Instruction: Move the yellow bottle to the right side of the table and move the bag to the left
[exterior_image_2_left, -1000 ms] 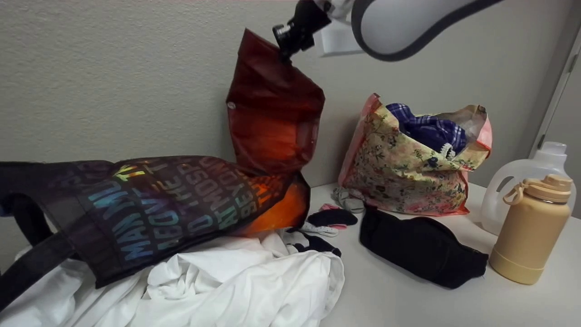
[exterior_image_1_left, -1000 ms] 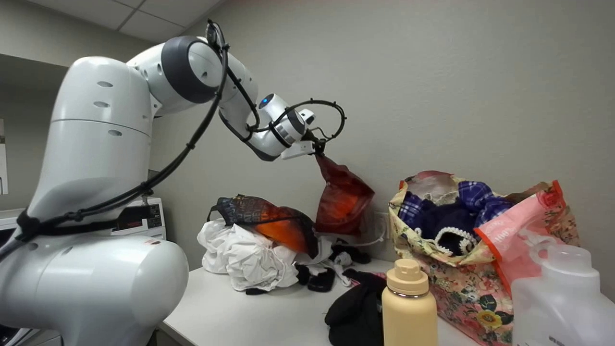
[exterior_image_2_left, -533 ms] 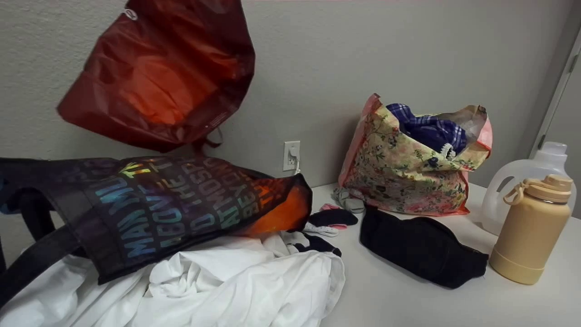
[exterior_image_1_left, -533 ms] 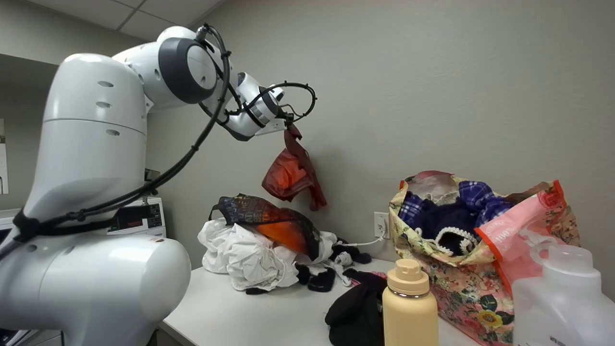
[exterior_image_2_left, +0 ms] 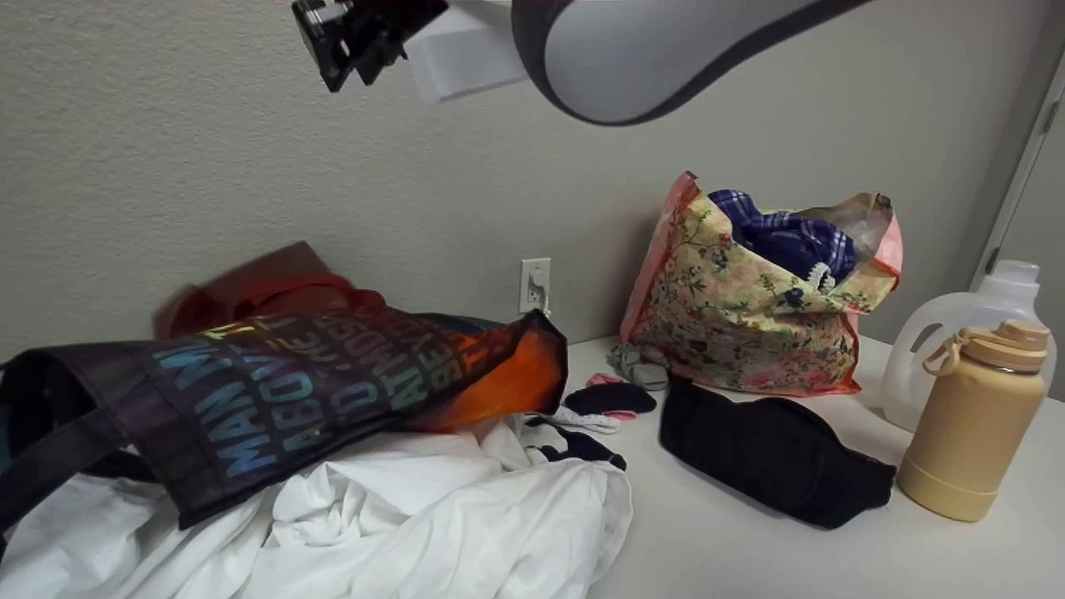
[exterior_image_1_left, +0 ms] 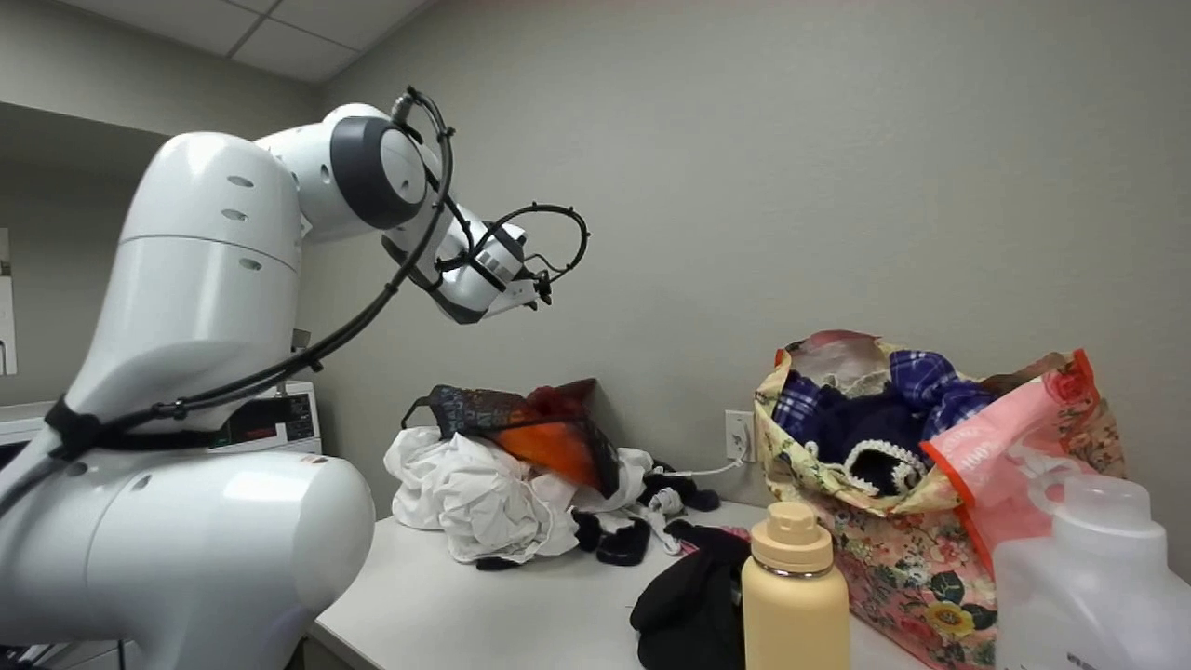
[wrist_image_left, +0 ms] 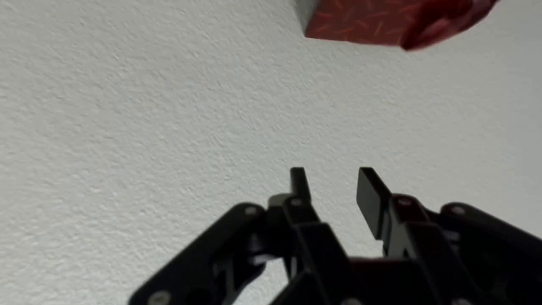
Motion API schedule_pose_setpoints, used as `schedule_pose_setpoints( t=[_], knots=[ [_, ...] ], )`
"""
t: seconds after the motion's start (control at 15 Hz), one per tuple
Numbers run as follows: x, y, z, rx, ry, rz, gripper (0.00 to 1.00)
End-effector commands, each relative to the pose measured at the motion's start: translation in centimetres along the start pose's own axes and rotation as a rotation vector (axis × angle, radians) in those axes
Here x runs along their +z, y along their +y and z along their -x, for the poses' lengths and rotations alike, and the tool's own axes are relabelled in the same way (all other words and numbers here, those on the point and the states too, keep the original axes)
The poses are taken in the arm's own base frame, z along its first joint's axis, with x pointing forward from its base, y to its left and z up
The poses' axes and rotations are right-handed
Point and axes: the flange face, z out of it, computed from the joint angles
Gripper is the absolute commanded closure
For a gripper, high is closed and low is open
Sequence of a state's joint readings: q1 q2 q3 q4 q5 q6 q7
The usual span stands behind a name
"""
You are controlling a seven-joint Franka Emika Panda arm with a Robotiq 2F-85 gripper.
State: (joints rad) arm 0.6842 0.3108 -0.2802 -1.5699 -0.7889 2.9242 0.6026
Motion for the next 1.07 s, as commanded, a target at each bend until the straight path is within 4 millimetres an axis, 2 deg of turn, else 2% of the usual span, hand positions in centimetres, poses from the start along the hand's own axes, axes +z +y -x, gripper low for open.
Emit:
schedule_pose_setpoints(
  t=[0.0, 0.27, 0.4, 0.67, 0.87, 1.0],
  knots=[
    [1.4, 1.3, 1.8, -0.031, -0.041, 0.094, 0.31],
    [1.8, 4.6, 3.5, -0.057, -0.099, 0.195, 0.01],
    [1.7, 6.7, 4.6, -0.056, -0.147, 0.236, 0.00],
    [1.2, 12.5, 7.1, 0.006, -0.245, 0.328, 0.00],
    [0.6, 16.4, 10.1, 0.047, -0.341, 0.356, 0.00],
    [0.3, 18.2, 12.3, 0.061, -0.426, 0.347, 0.00]
  ],
)
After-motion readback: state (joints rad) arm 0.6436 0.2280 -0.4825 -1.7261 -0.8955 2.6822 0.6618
